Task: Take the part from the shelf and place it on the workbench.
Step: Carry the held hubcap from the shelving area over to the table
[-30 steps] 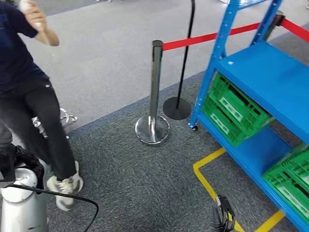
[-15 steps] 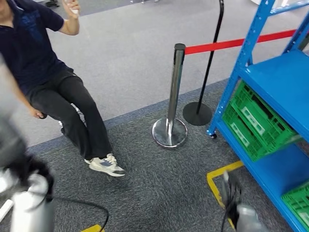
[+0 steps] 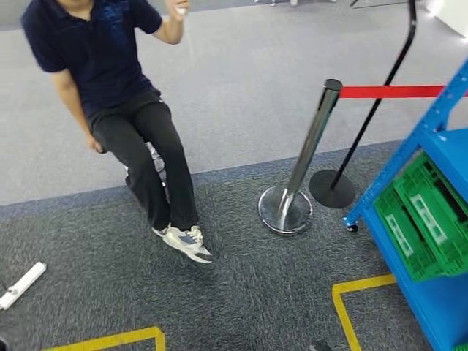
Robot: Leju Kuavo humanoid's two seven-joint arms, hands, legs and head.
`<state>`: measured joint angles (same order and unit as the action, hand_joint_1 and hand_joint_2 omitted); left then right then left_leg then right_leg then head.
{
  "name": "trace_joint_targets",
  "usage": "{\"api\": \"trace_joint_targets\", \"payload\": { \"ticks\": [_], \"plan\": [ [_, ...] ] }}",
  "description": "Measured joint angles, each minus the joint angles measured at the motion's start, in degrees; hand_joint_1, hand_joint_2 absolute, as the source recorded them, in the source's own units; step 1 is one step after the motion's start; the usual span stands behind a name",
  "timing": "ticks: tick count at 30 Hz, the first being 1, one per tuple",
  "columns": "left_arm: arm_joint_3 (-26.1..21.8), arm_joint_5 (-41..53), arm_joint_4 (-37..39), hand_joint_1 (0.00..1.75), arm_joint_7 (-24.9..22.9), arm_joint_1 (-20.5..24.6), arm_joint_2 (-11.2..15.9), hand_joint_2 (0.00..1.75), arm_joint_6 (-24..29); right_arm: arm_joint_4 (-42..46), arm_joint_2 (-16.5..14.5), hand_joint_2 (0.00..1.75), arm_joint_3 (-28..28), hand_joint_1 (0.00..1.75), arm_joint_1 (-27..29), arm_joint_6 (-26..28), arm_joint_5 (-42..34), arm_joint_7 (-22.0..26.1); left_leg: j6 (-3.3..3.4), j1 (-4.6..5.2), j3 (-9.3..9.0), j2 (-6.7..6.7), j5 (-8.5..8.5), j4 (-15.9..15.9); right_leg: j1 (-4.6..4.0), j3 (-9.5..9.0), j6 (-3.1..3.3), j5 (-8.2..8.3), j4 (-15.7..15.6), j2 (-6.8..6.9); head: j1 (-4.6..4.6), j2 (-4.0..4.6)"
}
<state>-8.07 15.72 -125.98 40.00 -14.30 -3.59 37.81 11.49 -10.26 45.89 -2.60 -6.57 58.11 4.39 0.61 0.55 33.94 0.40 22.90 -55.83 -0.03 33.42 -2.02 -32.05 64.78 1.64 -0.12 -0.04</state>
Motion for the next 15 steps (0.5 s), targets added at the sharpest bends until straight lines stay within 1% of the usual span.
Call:
{"api": "trace_joint_targets", "payload": {
  "ticks": [1, 2, 3, 4, 5, 6, 7, 8, 9, 10, 11, 12, 13, 14, 15],
  "plan": [
    [0.0, 0.2, -0.2, 1.75, 0.0, 0.0, 0.0, 1.75, 0.0, 0.0, -0.1, 0.00, 0.0, 0.00, 0.1, 0.0, -0.1, -0.2, 0.15, -0.04, 0.02, -0.64, 0.01, 0.0, 0.05, 1.89, -0.07, -1.87, 3.9, -0.93, -0.11, 0.00],
    [-0.1, 0.5, -0.2, 1.75, 0.0, 0.0, 0.0, 1.75, 0.0, -0.1, -0.1, 0.00, 0.0, 0.00, 0.2, 0.0, -0.3, -0.5, 0.23, -0.03, 0.03, -1.32, 0.00, 0.0, 0.08, 3.78, -0.14, -3.27, 7.6, -1.32, -0.16, 0.00],
    [-0.1, 0.8, -0.2, 1.75, 0.0, 0.1, 0.0, 1.75, 0.0, -0.1, -0.1, 0.00, 0.0, 0.00, 0.2, 0.0, -0.5, -0.8, 0.23, -0.05, 0.03, -2.03, 0.00, 0.0, 0.10, 5.05, -0.21, -3.68, 9.8, -1.46, -0.16, 0.00],
    [-0.1, 1.1, -0.2, 1.75, 0.0, 0.3, 0.0, 1.75, 0.0, -0.1, -0.1, 0.00, 0.0, 0.00, 0.3, 0.0, -0.8, -1.2, 0.20, -0.10, 0.00, -2.78, -0.02, -0.1, 0.13, 5.38, -0.26, -2.98, 10.0, -1.52, -0.17, 0.00],
    [-0.1, 1.2, -0.2, 1.75, 0.0, 0.5, 0.0, 1.75, 0.0, -0.1, -0.1, 0.00, 0.0, 0.00, 0.2, 0.0, -1.0, -1.5, 0.11, -0.19, -0.06, -3.52, -0.03, -0.1, 0.22, 4.57, -0.30, -1.24, 7.8, -1.69, -0.16, 0.00],
    [-0.1, 1.1, -0.2, 1.75, 0.0, 0.7, 0.0, 1.75, 0.0, -0.1, -0.1, 0.00, 0.0, 0.00, 0.2, 0.1, -1.3, -1.9, -0.07, -0.31, -0.09, -4.22, -0.01, -0.2, 0.43, 2.88, -0.43, 1.02, 3.9, -2.37, -0.17, 0.00],
    [-0.1, 1.1, -0.2, 1.75, 0.0, 0.9, 0.0, 1.75, 0.0, -0.1, -0.2, 0.00, 0.1, 0.00, 0.1, 0.1, -1.5, -2.2, -0.34, -0.37, -0.05, -4.85, 0.03, -0.4, 0.70, 1.10, -0.63, 2.66, 0.0, -3.60, -0.18, 0.00],
    [-0.1, 1.0, -0.2, 1.75, 0.0, 1.1, 0.0, 1.75, 0.0, -0.1, -0.3, 0.00, 0.1, 0.00, 0.0, 0.1, -1.6, -2.5, -0.65, -0.38, 0.09, -5.46, 0.09, -0.7, 0.94, -0.40, -0.68, 3.77, -3.1, -4.67, -0.15, 0.00],
    [-0.1, 1.0, -0.2, 1.75, 0.0, 1.3, 0.1, 1.75, 0.0, -0.2, -0.4, 0.00, 0.1, 0.00, 0.0, 0.1, -1.8, -2.8, -0.98, -0.38, 0.29, -5.98, 0.07, -0.9, 1.08, -1.29, -0.67, 4.19, -4.8, -5.47, -0.12, 0.00],
    [-0.1, 0.9, -0.2, 1.75, 0.0, 1.4, 0.2, 1.75, 0.0, -0.2, -0.5, 0.00, 0.2, 0.00, -0.1, 0.1, -1.9, -3.0, -1.32, -0.39, 0.48, -6.48, -0.06, -0.9, 1.03, -1.54, -0.47, 4.08, -5.2, -5.65, -0.09, 0.00],
    [-0.1, 0.8, -0.2, 1.75, 0.0, 1.5, 0.3, 1.75, 0.0, -0.2, -0.5, 0.00, 0.2, 0.00, -0.1, 0.1, -2.0, -3.1, -1.62, -0.46, 0.63, -7.00, -0.23, -0.9, 0.94, -1.65, -0.09, 4.27, -5.3, -5.13, -0.06, 0.00],
    [-0.1, 0.7, -0.2, 1.75, 0.0, 1.5, 0.4, 1.75, 0.0, -0.2, -0.6, 0.00, 0.2, 0.00, -0.1, 0.1, -2.0, -3.2, -1.88, -0.54, 0.72, -7.12, -0.33, -0.9, 0.90, -1.67, 0.25, 4.41, -5.3, -4.57, -0.07, 0.00],
    [-0.1, 0.7, -0.2, 1.75, 0.0, 1.5, 0.4, 1.75, 0.0, -0.2, -0.6, 0.00, 0.2, 0.00, -0.1, 0.1, -2.0, -3.2, -2.12, -0.51, 0.96, -6.43, -0.01, -1.3, 0.89, -1.70, 0.62, 4.55, -5.4, -4.05, 0.03, 0.00],
    [-0.1, 0.6, -0.2, 1.75, 0.0, 1.6, 0.5, 1.75, 0.0, -0.2, -0.6, 0.00, 0.2, 0.00, -0.1, 0.1, -2.0, -3.2, -2.33, -0.45, 1.68, -5.20, 0.99, -2.7, 0.90, -1.70, 1.00, 4.65, -5.5, -3.47, 0.19, 0.00],
    [-0.1, 0.6, -0.2, 1.75, 0.0, 1.8, 0.6, 1.75, 0.0, -0.2, -0.7, 0.00, 0.2, 0.00, -0.1, 0.2, -2.0, -3.2, -2.53, -0.40, 2.91, -3.64, 2.59, -5.4, 0.85, -1.69, 1.32, 4.69, -5.5, -2.86, 0.36, 0.00]
  ]
}}
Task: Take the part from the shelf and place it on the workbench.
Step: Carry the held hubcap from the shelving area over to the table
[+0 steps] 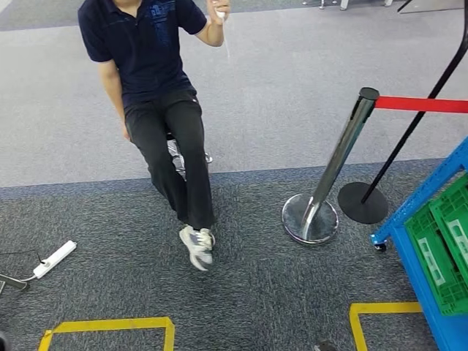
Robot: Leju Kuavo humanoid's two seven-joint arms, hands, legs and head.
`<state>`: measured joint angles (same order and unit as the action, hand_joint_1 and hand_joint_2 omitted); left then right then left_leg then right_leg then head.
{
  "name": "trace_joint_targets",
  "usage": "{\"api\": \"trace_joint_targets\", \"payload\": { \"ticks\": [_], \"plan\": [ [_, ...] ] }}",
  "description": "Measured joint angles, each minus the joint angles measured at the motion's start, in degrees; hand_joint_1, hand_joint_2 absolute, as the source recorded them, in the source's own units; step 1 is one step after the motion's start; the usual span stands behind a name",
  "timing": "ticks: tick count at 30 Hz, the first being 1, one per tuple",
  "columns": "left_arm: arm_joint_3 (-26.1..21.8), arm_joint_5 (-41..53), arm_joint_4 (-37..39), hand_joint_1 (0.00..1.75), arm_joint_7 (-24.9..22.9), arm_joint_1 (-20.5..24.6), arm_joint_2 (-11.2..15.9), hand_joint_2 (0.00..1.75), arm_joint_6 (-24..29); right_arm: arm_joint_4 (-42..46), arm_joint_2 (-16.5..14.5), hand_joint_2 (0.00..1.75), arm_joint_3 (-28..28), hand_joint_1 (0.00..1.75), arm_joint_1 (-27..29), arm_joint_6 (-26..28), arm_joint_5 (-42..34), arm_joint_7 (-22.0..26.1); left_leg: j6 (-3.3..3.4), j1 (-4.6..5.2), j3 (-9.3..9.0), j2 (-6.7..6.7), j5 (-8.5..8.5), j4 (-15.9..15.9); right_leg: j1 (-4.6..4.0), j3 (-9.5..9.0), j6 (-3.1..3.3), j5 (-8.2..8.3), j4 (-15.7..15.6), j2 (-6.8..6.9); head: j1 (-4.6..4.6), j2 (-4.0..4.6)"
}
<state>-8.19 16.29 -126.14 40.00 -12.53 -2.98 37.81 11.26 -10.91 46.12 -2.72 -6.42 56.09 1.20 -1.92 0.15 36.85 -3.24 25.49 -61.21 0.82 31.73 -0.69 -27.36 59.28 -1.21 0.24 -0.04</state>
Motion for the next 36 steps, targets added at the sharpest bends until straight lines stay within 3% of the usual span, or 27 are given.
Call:
{"api": "trace_joint_targets", "payload": {
  "ticks": [2, 4, 5, 6, 8, 10, 12, 13, 15, 17, 18, 19, 20, 21, 23, 25, 27, 28, 30, 32, 34, 35, 36],
  "plan": [
    [0.0, -0.1, 0.1, 1.75, 0.0, 0.2, 0.1, 1.75, 0.0, 0.0, 0.0, 0.00, 0.1, 0.00, 0.1, 0.0, 0.0, 0.0, -0.34, -0.04, 3.64, 2.11, 3.79, -7.7, -0.24, 0.09, 0.39, -0.07, 0.0, 1.35, 0.21, 0.00],
    [0.0, -0.5, 0.3, 1.75, 0.0, 0.2, 0.2, 1.75, 0.0, 0.0, 0.0, 0.00, 0.1, 0.00, 0.2, 0.1, -0.1, 0.3, -0.39, -0.12, 5.63, 2.50, 4.86, -12.1, -0.37, 0.11, 0.52, -0.16, 0.0, 2.84, 0.21, 0.00],
    [0.0, -0.8, 0.4, 1.75, 0.0, 0.3, 0.2, 1.75, 0.0, 0.0, 0.0, 0.00, 0.2, 0.00, 0.2, 0.3, -0.1, 0.5, -0.30, -0.13, 5.06, 2.62, 3.81, -11.2, -0.40, 0.08, 0.53, -0.20, 0.0, 3.54, 0.21, 0.00],
    [0.0, -1.0, 0.4, 1.75, 0.0, 0.3, 0.2, 1.75, 0.0, 0.0, 0.0, 0.00, 0.3, 0.00, 0.1, 0.4, -0.2, 0.8, -0.16, -0.10, 3.38, 3.04, 2.03, -8.1, -0.41, 0.01, 0.50, -0.26, 0.0, 4.18, 0.21, 0.00],
    [0.0, -1.3, 0.5, 1.75, 0.0, 0.7, 0.4, 1.75, 0.0, 0.0, 0.0, 0.00, 0.4, 0.00, -0.1, 0.7, -0.5, 1.3, 0.24, 0.19, -0.88, 5.35, -0.96, -0.4, -0.57, -0.15, 0.22, -0.50, 0.1, 5.19, 0.24, 0.00],
    [0.1, -1.3, 0.7, 1.75, 0.0, 1.2, 0.4, 1.75, 0.0, 0.0, 0.0, 0.00, 0.6, 0.00, -0.2, 0.9, -0.9, 1.7, 0.62, 0.59, -2.95, 6.95, -1.63, 3.7, -0.85, -0.29, -0.26, -0.80, 0.0, 6.13, 0.15, 0.00],
    [0.2, -1.3, 0.9, 1.75, 0.0, 1.5, 0.5, 1.75, 0.0, 0.0, 0.0, 0.00, 0.9, 0.00, -0.3, 1.0, -1.1, 1.6, 1.11, 0.76, -3.07, 6.02, -1.61, 4.4, -0.87, -0.66, -0.80, -1.02, -0.2, 7.24, 0.07, -0.01],
    [0.3, -1.4, 1.0, 1.75, 0.0, 1.6, 0.5, 1.75, 0.0, 0.0, 0.0, 0.00, 1.1, 0.00, -0.4, 1.0, -1.2, 1.5, 1.42, 0.69, -3.15, 5.40, -1.71, 4.5, -0.76, -0.75, -1.12, -1.31, 0.0, 6.94, 0.04, -0.01],
    [0.4, -1.5, 1.2, 1.75, 0.0, 2.0, 0.5, 1.75, 0.0, 0.0, 0.0, 0.00, 1.4, 0.00, -0.5, 1.2, -1.4, 1.2, 2.09, 0.38, -3.37, 4.26, -1.88, 4.8, -0.59, 0.59, -1.62, -3.25, 3.2, 4.47, -0.20, -0.01],
    [0.6, -1.6, 1.5, 1.75, 0.0, 2.3, 0.5, 1.75, 0.0, 0.0, 0.0, 0.00, 1.6, 0.00, -0.4, 1.5, -1.6, 1.0, 2.54, 0.23, -3.38, 3.11, -1.83, 4.9, -0.53, 4.23, -1.84, -6.68, 10.6, 1.91, -0.45, 0.00],
    [0.7, -1.7, 1.6, 1.75, 0.0, 2.4, 0.5, 1.75, 0.0, 0.0, 0.0, 0.00, 1.7, 0.00, -0.3, 1.6, -1.7, 0.9, 2.66, 0.22, -3.38, 2.40, -1.80, 4.9, -0.52, 6.08, -1.90, -7.89, 14.0, 1.50, -0.50, 0.00],
    [0.7, -1.8, 1.8, 1.75, 0.0, 2.4, 0.5, 1.75, 0.0, 0.0, 0.0, 0.00, 1.8, 0.00, -0.2, 1.7, -1.7, 0.8, 2.68, 0.19, -3.40, 1.66, -1.78, 4.8, -0.50, 7.18, -1.94, -8.07, 15.8, 1.35, -0.51, 0.00],
    [0.7, -1.9, 1.9, 1.75, 0.0, 2.4, 0.5, 1.75, 0.0, 0.0, 0.0, 0.00, 1.8, 0.00, -0.1, 1.8, -1.7, 0.6, 2.64, 0.14, -3.46, 0.88, -1.78, 4.8, -0.46, 7.23, -1.97, -7.08, 15.3, 1.28, -0.51, 0.00],
    [0.7, -1.9, 2.0, 1.75, 0.0, 2.4, 0.5, 1.75, 0.0, 0.0, 0.1, 0.00, 1.9, 0.00, -0.1, 1.9, -1.8, 0.5, 2.54, 0.05, -3.54, 0.14, -1.76, 4.8, -0.37, 6.16, -2.00, -5.10, 12.6, 1.04, -0.51, 0.00],
    [0.8, -1.9, 2.1, 1.75, 0.0, 2.5, 0.5, 1.75, 0.0, 0.0, 0.1, 0.00, 2.1, 0.00, -0.2, 1.9, -1.8, 0.2, 2.07, -0.07, -3.50, -1.19, -1.61, 4.4, 0.11, 2.69, -2.24, -1.29, 4.8, -1.18, -0.52, 0.00],
    [0.8, -1.7, 2.1, 1.75, 0.0, 2.5, 0.5, 1.75, 0.0, 0.0, 0.1, 0.00, 2.4, 0.00, -0.3, 1.9, -1.9, 0.0, 1.42, -0.11, -3.11, -2.31, -1.63, 4.0, 0.43, 0.62, -2.16, -0.14, 0.6, -3.24, -0.45, 0.00],
    [1.0, -1.6, 2.2, 1.75, 0.0, 2.6, 0.5, 1.75, 0.0, 0.0, 0.3, 0.00, 2.6, 0.00, -0.4, 1.8, -2.0, -0.3, 0.78, -0.34, -2.68, -3.37, -2.00, 4.0, 0.22, 0.36, -1.52, -0.20, 0.4, -2.84, -0.40, 0.00],
    [1.1, -1.8, 2.2, 1.75, 0.0, 2.6, 0.5, 1.75, 0.0, 0.0, 0.4, 0.00, 2.7, 0.00, -0.4, 1.6, -2.1, -0.3, 0.49, -0.44, -2.51, -3.14, -2.01, 4.0, 0.14, 0.34, -1.15, -0.07, 0.3, -2.29, -0.42, 0.00],
    [1.3, -2.3, 2.7, 1.75, 0.0, 3.2, 0.8, 1.75, 0.0, 0.0, 0.7, 0.00, 3.0, 0.00, -0.7, 1.4, -2.3, -0.3, 0.03, -0.33, -1.36, -0.66, -0.59, 1.8, 0.12, 0.18, -0.42, 0.13, 0.0, -1.08, -0.24, 0.00],
    [1.5, -2.7, 3.5, 1.75, 0.0, 3.9, 1.0, 1.75, 0.0, 0.1, 1.1, 0.00, 3.2, 0.00, -0.8, 1.2, -2.4, 0.0, -0.28, -0.26, 1.80, 2.04, 2.72, -4.7, -0.01, 0.08, 0.10, 0.08, -0.2, 0.36, -0.04, 0.00],
    [1.7, -3.1, 4.1, 1.75, 0.0, 4.1, 1.3, 1.75, 0.0, 0.1, 1.3, 0.00, 3.3, 0.00, -0.8, 1.1, -2.5, 0.3, -0.43, -0.38, 5.05, 2.53, 5.00, -11.2, -0.16, 0.05, 0.36, -0.06, -0.2, 1.88, -0.03, 0.00],
    [1.7, -3.3, 4.3, 1.75, 0.0, 4.1, 1.3, 1.75, 0.0, 0.1, 1.3, 0.00, 3.3, 0.00, -0.7, 1.0, -2.5, 0.5, -0.44, -0.40, 5.61, 2.56, 4.80, -12.2, -0.20, 0.02, 0.41, -0.14, -0.2, 2.59, -0.03, 0.00],
    [1.7, -3.5, 4.5, 1.75, 0.0, 4.1, 1.4, 1.75, 0.0, 0.1, 1.3, 0.00, 3.3, 0.00, -0.7, 1.0, -2.5, 0.8, -0.41, -0.41, 5.11, 2.68, 3.58, -11.1, -0.21, -0.06, 0.39, -0.22, -0.2, 3.27, -0.03, 0.00]
  ]
}}
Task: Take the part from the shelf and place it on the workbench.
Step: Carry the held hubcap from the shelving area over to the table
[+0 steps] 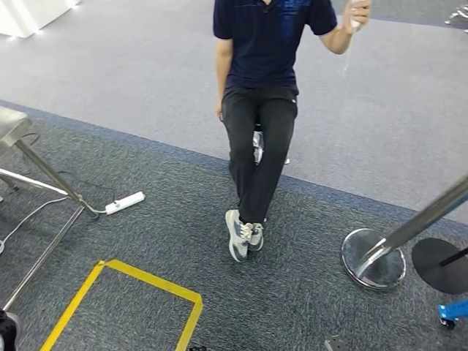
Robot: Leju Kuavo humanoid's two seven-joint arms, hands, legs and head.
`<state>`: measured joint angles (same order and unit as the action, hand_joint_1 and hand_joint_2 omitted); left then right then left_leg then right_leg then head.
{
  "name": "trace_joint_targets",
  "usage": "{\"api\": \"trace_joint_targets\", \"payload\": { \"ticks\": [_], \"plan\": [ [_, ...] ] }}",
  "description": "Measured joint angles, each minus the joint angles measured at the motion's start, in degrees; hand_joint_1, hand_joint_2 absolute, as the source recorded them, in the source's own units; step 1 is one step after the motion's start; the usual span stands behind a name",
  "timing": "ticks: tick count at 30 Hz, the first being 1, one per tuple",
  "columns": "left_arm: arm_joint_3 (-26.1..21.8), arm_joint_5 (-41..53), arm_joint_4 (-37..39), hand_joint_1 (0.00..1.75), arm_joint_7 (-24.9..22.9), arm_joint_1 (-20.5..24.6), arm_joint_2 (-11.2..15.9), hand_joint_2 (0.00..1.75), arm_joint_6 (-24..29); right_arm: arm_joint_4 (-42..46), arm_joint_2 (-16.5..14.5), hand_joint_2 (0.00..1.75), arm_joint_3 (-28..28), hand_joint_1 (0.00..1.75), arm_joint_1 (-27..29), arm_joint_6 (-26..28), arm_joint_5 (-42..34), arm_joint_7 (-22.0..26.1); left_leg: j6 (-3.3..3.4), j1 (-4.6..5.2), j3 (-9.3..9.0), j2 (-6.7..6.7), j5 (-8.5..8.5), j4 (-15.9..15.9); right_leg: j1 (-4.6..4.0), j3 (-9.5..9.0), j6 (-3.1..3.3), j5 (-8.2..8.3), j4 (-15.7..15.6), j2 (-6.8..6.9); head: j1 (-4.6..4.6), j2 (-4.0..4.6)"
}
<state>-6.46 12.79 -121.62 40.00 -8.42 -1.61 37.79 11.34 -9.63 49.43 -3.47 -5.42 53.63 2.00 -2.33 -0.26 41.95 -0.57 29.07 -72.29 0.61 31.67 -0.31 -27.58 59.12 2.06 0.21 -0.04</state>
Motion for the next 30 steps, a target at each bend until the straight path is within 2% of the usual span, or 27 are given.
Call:
{"api": "trace_joint_targets", "payload": {
  "ticks": [1, 3, 5, 7, 8, 9, 10, 11, 12, 13, 14, 15, 16, 17, 18, 19, 21, 22, 23, 25, 27, 28, 29, 30],
  "plan": [
    [0.0, -0.1, 0.2, 1.75, 0.0, 0.0, 0.0, 1.75, 0.0, 0.0, 0.0, 0.00, 0.0, 0.00, 0.0, 0.0, 0.0, 0.3, 0.07, 0.00, -1.44, 0.39, -1.86, 2.8, 0.00, -0.12, -0.09, -0.10, 0.0, 0.61, 0.01, 0.00],
    [0.0, -0.2, 0.4, 1.75, 0.0, 0.1, 0.2, 1.75, 0.0, 0.0, 0.0, 0.00, 0.1, 0.00, -0.2, 0.0, 0.0, 0.8, 0.30, 0.28, -5.28, 3.04, -5.04, 10.3, -0.22, -0.43, -0.55, -0.47, 0.1, 1.61, 0.05, 0.00],
    [0.1, -0.2, 0.6, 1.75, 0.0, 0.3, 0.3, 1.75, 0.0, 0.0, 0.0, 0.00, 0.2, 0.00, -0.2, -0.1, -0.1, 1.1, 0.86, 0.68, -7.16, 4.96, -5.59, 14.2, -0.61, -0.67, -1.08, -0.91, 0.1, 2.61, 0.03, -0.01],
    [0.2, -0.1, 0.8, 1.75, 0.0, 0.5, 0.4, 1.75, 0.0, 0.0, 0.0, 0.00, 0.5, 0.00, -0.3, -0.2, -0.1, 1.3, 1.64, 0.76, -7.23, 3.91, -5.28, 14.6, -0.70, -1.01, -1.60, -1.36, -0.2, 3.86, 0.00, -0.01],
    [0.2, 0.0, 0.8, 1.75, 0.0, 0.5, 0.5, 1.75, 0.0, 0.0, 0.0, 0.00, 0.6, 0.00, -0.4, -0.3, -0.1, 1.4, 1.93, 0.67, -7.33, 3.21, -5.26, 14.8, -0.62, -1.06, -1.92, -1.79, 0.1, 3.61, -0.03, 0.00],
    [0.3, 0.2, 0.9, 1.75, 0.0, 0.6, 0.5, 1.75, 0.0, 0.0, 0.0, 0.00, 0.7, 0.00, -0.4, -0.4, -0.2, 1.4, 2.30, 0.54, -7.45, 2.62, -5.29, 14.9, -0.50, -0.85, -2.21, -2.45, 1.1, 2.75, -0.15, 0.00],
    [0.4, 0.2, 1.0, 1.75, 0.0, 0.7, 0.5, 1.75, 0.0, 0.0, 0.0, 0.00, 0.7, 0.00, -0.5, -0.4, -0.2, 1.4, 2.68, 0.39, -7.56, 2.04, -5.35, 14.9, -0.42, 0.29, -2.44, -3.80, 3.6, 1.28, -0.30, -0.01],
    [0.5, 0.3, 1.1, 1.75, 0.0, 0.9, 0.5, 1.75, 0.0, 0.0, 0.0, 0.00, 0.8, 0.00, -0.5, -0.4, -0.2, 1.5, 2.96, 0.34, -7.61, 1.46, -5.34, 14.9, -0.38, 2.11, -2.58, -5.53, 7.3, -0.38, -0.50, -0.01],
    [0.5, 0.3, 1.1, 1.75, 0.0, 0.9, 0.5, 1.75, 0.0, 0.0, 0.0, 0.00, 0.8, 0.00, -0.4, -0.4, -0.2, 1.5, 3.22, 0.32, -7.61, 0.82, -5.33, 14.9, -0.38, 4.39, -2.64, -7.27, 11.6, -1.35, -0.59, -0.01],
    [0.6, 0.3, 1.2, 1.75, 0.0, 1.0, 0.5, 1.75, 0.0, 0.0, 0.0, 0.00, 0.8, 0.00, -0.3, -0.5, -0.2, 1.4, 3.36, 0.31, -7.62, 0.03, -5.32, 14.9, -0.39, 6.68, -2.69, -8.57, 15.6, -1.89, -0.65, 0.00],
    [0.7, 0.4, 1.3, 1.75, 0.0, 1.0, 0.5, 1.75, -0.1, 0.0, 0.0, 0.00, 0.8, 0.00, -0.2, -0.4, -0.2, 1.4, 3.40, 0.31, -7.65, -0.72, -5.30, 14.9, -0.39, 8.12, -2.71, -8.68, 17.6, -2.02, -0.66, 0.00],
    [0.7, 0.4, 1.4, 1.75, 0.0, 1.0, 0.5, 1.75, -0.1, 0.0, 0.0, 0.00, 0.9, 0.00, -0.1, -0.4, -0.2, 1.4, 3.39, 0.28, -7.73, -1.47, -5.28, 14.9, -0.36, 8.52, -2.71, -7.60, 17.4, -2.07, -0.66, 0.00],
    [0.8, 0.4, 1.5, 1.75, 0.0, 1.0, 0.5, 1.75, -0.1, 0.0, 0.0, 0.00, 0.9, 0.00, -0.1, -0.4, -0.2, 1.4, 3.32, 0.23, -7.83, -2.19, -5.25, 14.9, -0.27, 7.82, -2.69, -5.59, 15.0, -2.24, -0.67, 0.00],
    [0.8, 0.4, 1.6, 1.75, 0.0, 1.0, 0.5, 1.75, -0.1, 0.0, 0.0, 0.00, 0.9, 0.00, -0.2, -0.4, -0.2, 1.3, 3.18, 0.15, -7.96, -2.86, -5.20, 14.9, -0.11, 6.32, -2.70, -3.16, 11.2, -2.76, -0.67, 0.00],
    [0.9, 0.4, 1.7, 1.75, 0.0, 1.0, 0.5, 1.75, -0.1, 0.0, 0.0, 0.00, 0.9, 0.00, -0.2, -0.3, -0.2, 1.2, 2.91, 0.19, -8.00, -3.51, -5.11, 14.7, 0.12, 4.55, -2.74, -1.15, 6.9, -3.90, -0.68, 0.00],
    [0.9, 0.4, 1.8, 1.75, 0.0, 1.1, 0.5, 1.75, -0.1, 0.0, 0.0, 0.00, 0.9, 0.00, -0.2, -0.3, -0.3, 1.1, 2.60, 0.23, -7.95, -4.14, -5.04, 14.6, 0.35, 3.02, -2.72, 0.14, 3.6, -4.92, -0.65, 0.00],
    [0.9, 0.4, 1.8, 1.75, 0.0, 1.1, 0.5, 1.75, -0.1, 0.0, 0.0, 0.00, 0.9, 0.00, -0.3, -0.2, -0.3, 0.8, 1.82, 0.23, -7.65, -5.25, -5.16, 14.5, 0.47, 1.63, -2.40, 0.79, 0.8, -5.97, -0.61, 0.00],
    [1.0, 0.5, 1.9, 1.75, 0.0, 1.1, 0.5, 1.75, -0.1, 0.0, 0.0, 0.00, 0.9, 0.00, -0.3, -0.2, -0.3, 0.7, 1.45, 0.10, -7.55, -5.75, -5.34, 14.6, 0.38, 1.52, -2.04, 0.84, 0.8, -5.52, -0.57, 0.00],
    [1.0, 0.5, 1.9, 1.75, 0.0, 1.1, 0.6, 1.75, -0.1, 0.0, -0.1, 0.00, 0.9, 0.00, -0.3, -0.2, -0.2, 0.7, 1.11, 0.01, -7.46, -5.62, -5.40, 14.7, 0.31, 1.49, -1.61, 1.01, 0.7, -4.99, -0.58, 0.00],
    [1.0, 0.5, 2.0, 1.75, 0.0, 1.2, 0.7, 1.75, -0.1, 0.0, -0.1, 0.00, 1.0, 0.00, -0.4, -0.2, -0.2, 0.6, 0.57, 0.08, -6.58, -3.38, -4.09, 12.9, 0.34, 1.32, -0.76, 1.33, 0.2, -3.94, -0.28, 0.00],
    [1.1, 0.5, 2.1, 1.75, 0.0, 1.4, 0.8, 1.75, -0.1, 0.0, -0.1, 0.00, 1.0, 0.00, -0.3, -0.3, -0.1, 0.7, 0.19, 0.15, -3.64, -0.72, -0.59, 6.7, 0.30, 1.25, -0.24, 1.39, 0.0, -2.74, 0.03, 0.00],
    [1.2, 0.6, 2.1, 1.75, 0.0, 1.5, 0.8, 1.75, -0.1, 0.0, -0.1, 0.00, 1.0, 0.00, -0.2, -0.3, -0.1, 0.8, 0.03, 0.09, -1.77, -0.30, 1.14, 2.8, 0.24, 1.26, -0.11, 1.35, 0.0, -2.08, 0.05, 0.00],
    [1.2, 0.6, 2.2, 1.75, 0.0, 1.4, 0.8, 1.75, -0.1, 0.0, 0.0, 0.00, 1.1, 0.00, -0.2, -0.4, -0.1, 0.9, -0.07, 0.03, -0.38, -0.16, 2.06, -0.2, 0.20, 1.26, -0.05, 1.30, 0.0, -1.41, 0.05, 0.00],
    [1.2, 0.6, 2.2, 1.75, 0.0, 1.4, 0.8, 1.75, -0.1, 0.0, 0.0, 0.00, 1.1, 0.00, -0.2, -0.5, -0.1, 1.0, -0.12, -0.01, 0.12, -0.11, 1.88, -1.2, 0.18, 1.25, -0.03, 1.25, 0.0, -0.76, 0.06, 0.00]
  ]
}}
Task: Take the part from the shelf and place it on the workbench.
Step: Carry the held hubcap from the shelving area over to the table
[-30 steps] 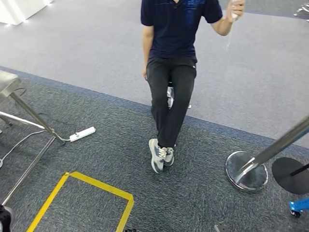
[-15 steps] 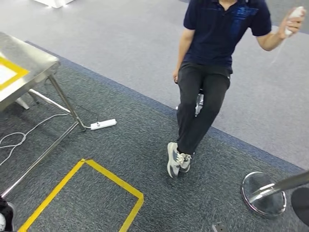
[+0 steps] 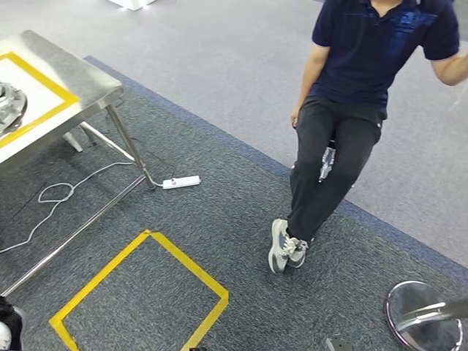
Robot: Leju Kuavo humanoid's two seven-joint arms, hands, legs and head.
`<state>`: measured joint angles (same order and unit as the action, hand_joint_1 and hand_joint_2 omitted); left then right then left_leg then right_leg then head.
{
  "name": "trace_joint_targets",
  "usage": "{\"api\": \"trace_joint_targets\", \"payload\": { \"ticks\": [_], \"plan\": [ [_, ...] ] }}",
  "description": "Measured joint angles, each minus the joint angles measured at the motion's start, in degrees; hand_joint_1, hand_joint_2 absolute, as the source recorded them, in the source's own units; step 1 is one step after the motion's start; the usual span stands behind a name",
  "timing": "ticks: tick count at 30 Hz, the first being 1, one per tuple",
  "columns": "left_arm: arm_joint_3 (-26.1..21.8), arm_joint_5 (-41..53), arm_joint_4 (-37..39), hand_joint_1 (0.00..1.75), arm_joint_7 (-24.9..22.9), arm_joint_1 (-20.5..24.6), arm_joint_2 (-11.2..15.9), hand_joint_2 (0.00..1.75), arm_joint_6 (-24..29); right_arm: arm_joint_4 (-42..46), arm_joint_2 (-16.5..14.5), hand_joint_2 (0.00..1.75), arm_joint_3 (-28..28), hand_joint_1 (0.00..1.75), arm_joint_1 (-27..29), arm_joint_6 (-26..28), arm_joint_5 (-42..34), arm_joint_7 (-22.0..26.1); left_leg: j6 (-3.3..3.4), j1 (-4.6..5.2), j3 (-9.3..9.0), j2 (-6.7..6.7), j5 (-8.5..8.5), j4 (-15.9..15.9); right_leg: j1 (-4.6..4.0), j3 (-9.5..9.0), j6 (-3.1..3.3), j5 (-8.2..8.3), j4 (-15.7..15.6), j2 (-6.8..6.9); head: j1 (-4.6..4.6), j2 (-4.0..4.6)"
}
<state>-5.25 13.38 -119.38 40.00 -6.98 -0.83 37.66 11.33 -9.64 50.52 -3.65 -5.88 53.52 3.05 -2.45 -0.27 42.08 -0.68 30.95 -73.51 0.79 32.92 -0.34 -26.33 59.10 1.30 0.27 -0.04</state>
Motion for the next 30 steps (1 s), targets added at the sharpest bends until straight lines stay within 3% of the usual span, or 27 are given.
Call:
{"api": "trace_joint_targets", "payload": {
  "ticks": [1, 2, 4, 6, 8, 9, 11, 13, 14, 15, 16, 17, 19, 21, 23, 24, 26, 28, 30],
  "plan": [
    [0.0, 0.0, 0.0, 1.75, 0.0, 0.0, 0.0, 1.75, 0.0, 0.0, 0.0, 0.00, 0.0, 0.00, 0.0, -0.1, 0.0, 0.1, 0.00, -0.02, -0.59, 0.12, -1.21, 1.1, -0.01, -0.04, -0.04, -0.04, 0.0, 0.62, -0.01, 0.00],
    [0.0, 0.0, 0.1, 1.75, 0.0, 0.0, 0.0, 1.75, 0.0, 0.0, 0.0, 0.00, 0.0, 0.00, -0.1, -0.1, 0.0, 0.2, 0.07, -0.02, -2.22, 0.50, -3.09, 4.3, 0.00, -0.12, -0.12, -0.10, 0.0, 1.19, 0.01, 0.00],
    [0.1, 0.0, 0.1, 1.75, 0.0, 0.1, 0.0, 1.75, 0.0, 0.0, 0.0, 0.00, 0.1, 0.00, -0.1, 0.0, 0.0, 0.3, 0.40, 0.17, -6.28, 2.56, -6.13, 11.9, -0.20, -0.32, -0.51, -0.35, 0.1, 2.14, 0.04, 0.00],
    [0.2, 0.0, 0.1, 1.75, 0.0, 0.2, 0.1, 1.75, 0.0, 0.0, 0.0, 0.00, 0.2, 0.00, -0.1, 0.2, -0.1, 0.2, 1.03, 0.44, -8.13, 3.70, -6.85, 15.8, -0.53, -0.53, -1.12, -0.59, 0.0, 3.01, 0.01, 0.00],
    [0.3, 0.0, 0.1, 1.75, 0.0, 0.2, 0.1, 1.75, 0.1, 0.0, 0.0, 0.00, 0.3, 0.00, -0.2, 0.3, -0.2, 0.0, 1.73, 0.51, -8.14, 2.62, -6.85, 16.3, -0.64, -0.92, -1.78, -0.80, -0.1, 4.09, -0.06, 0.00],
    [0.3, 0.0, 0.1, 1.75, 0.0, 0.2, 0.1, 1.75, 0.1, 0.0, 0.0, 0.00, 0.3, 0.00, -0.3, 0.2, -0.2, -0.1, 2.06, 0.42, -8.27, 2.07, -6.93, 16.4, -0.57, -0.96, -2.14, -1.20, 0.2, 3.97, -0.11, 0.00],
    [0.3, -0.1, 0.1, 1.75, 0.0, 0.3, 0.1, 1.75, 0.1, 0.0, 0.0, 0.00, 0.3, 0.00, -0.4, 0.1, -0.2, -0.1, 2.70, 0.10, -8.61, 1.11, -7.07, 16.7, -0.43, 0.42, -2.67, -3.50, 4.0, 1.93, -0.40, 0.00],
    [0.4, -0.1, 0.1, 1.75, 0.0, 0.4, 0.1, 1.75, 0.1, 0.0, 0.0, 0.00, 0.3, 0.00, -0.2, 0.0, -0.1, -0.1, 3.08, 0.01, -8.65, 0.09, -7.01, 16.7, -0.31, 3.98, -2.84, -7.07, 11.6, -0.49, -0.67, 0.00],
    [0.5, -0.1, 0.1, 1.75, 0.0, 0.3, 0.1, 1.75, 0.1, 0.0, 0.0, 0.00, 0.3, 0.00, -0.1, 0.0, -0.1, -0.1, 3.16, 0.03, -8.64, -0.54, -6.99, 16.7, -0.31, 5.66, -2.86, -8.24, 14.8, -0.93, -0.71, 0.00],
    [0.5, -0.1, 0.2, 1.75, 0.0, 0.3, 0.1, 1.75, 0.1, 0.0, 0.0, 0.00, 0.3, 0.00, 0.0, 0.0, -0.1, -0.1, 3.18, 0.04, -8.65, -1.19, -6.98, 16.7, -0.32, 6.59, -2.84, -8.39, 16.4, -1.11, -0.72, 0.00],
    [0.5, -0.1, 0.2, 1.75, 0.0, 0.3, 0.1, 1.75, 0.1, 0.0, 0.0, 0.00, 0.3, 0.00, 0.1, 0.1, -0.1, -0.1, 3.17, 0.04, -8.71, -1.89, -6.99, 16.7, -0.31, 6.40, -2.77, -7.30, 15.5, -1.22, -0.72, 0.00],
    [0.5, -0.1, 0.2, 1.75, 0.0, 0.3, 0.1, 1.75, 0.1, 0.0, 0.0, 0.00, 0.4, 0.00, 0.0, 0.1, -0.1, -0.1, 3.10, -0.01, -8.79, -2.58, -6.97, 16.7, -0.26, 5.14, -2.70, -5.29, 12.6, -1.52, -0.72, 0.00],
    [0.5, -0.1, 0.2, 1.75, 0.0, 0.3, 0.1, 1.75, 0.1, 0.0, 0.0, 0.00, 0.5, 0.00, 0.0, 0.1, -0.1, 0.0, 2.69, -0.05, -8.80, -3.84, -6.88, 16.4, 0.08, 1.45, -2.67, -1.65, 4.3, -3.66, -0.72, 0.00],
    [0.5, -0.1, 0.2, 1.75, 0.0, 0.4, 0.1, 1.75, 0.1, 0.0, 0.0, 0.00, 0.6, 0.00, -0.1, 0.1, -0.1, 0.0, 2.01, -0.04, -8.47, -4.95, -7.02, 16.3, 0.29, -0.59, -2.51, -0.75, 0.3, -5.36, -0.68, 0.00],
    [0.5, -0.2, 0.2, 1.75, 0.0, 0.4, 0.1, 1.75, 0.1, 0.0, 0.0, 0.00, 0.6, 0.00, -0.1, 0.1, 0.0, 0.1, 1.32, -0.19, -8.13, -6.02, -7.42, 16.5, 0.17, -0.86, -1.97, -0.78, 0.1, -4.74, -0.63, 0.00],
    [0.5, -0.3, 0.2, 1.75, 0.0, 0.4, 0.1, 1.75, 0.1, 0.0, 0.0, 0.00, 0.6, 0.00, -0.1, 0.1, -0.1, 0.0, 1.04, -0.20, -8.01, -5.66, -7.41, 16.5, 0.16, -0.90, -1.63, -0.65, 0.0, -4.20, -0.63, 0.00],
    [0.5, -0.7, 0.2, 1.75, 0.0, 0.8, 0.2, 1.75, 0.1, 0.0, 0.0, 0.00, 0.7, 0.00, -0.2, 0.2, -0.3, -0.1, 0.58, -0.02, -6.74, -3.02, -5.73, 14.0, 0.23, -1.03, -0.90, -0.46, -0.3, -3.03, -0.33, 0.00],
    [0.5, -1.0, 0.3, 1.75, 0.0, 1.4, 0.2, 1.75, 0.1, 0.0, 0.1, 0.00, 1.1, 0.00, -0.2, 0.3, -0.8, 0.0, 0.25, 0.07, -3.31, -0.30, -2.14, 6.9, 0.08, -1.07, -0.40, -0.52, -0.4, -1.68, -0.04, 0.00],
    [0.4, -1.2, 0.4, 1.75, 0.0, 1.9, 0.3, 1.75, 0.1, 0.0, 0.1, 0.00, 1.5, 0.00, -0.2, 0.5, -1.2, 0.5, 0.17, 0.00, -0.21, 0.13, -0.25, 0.6, -0.09, -1.10, -0.20, -0.64, -0.4, -0.27, -0.03, 0.00]
  ]
}}
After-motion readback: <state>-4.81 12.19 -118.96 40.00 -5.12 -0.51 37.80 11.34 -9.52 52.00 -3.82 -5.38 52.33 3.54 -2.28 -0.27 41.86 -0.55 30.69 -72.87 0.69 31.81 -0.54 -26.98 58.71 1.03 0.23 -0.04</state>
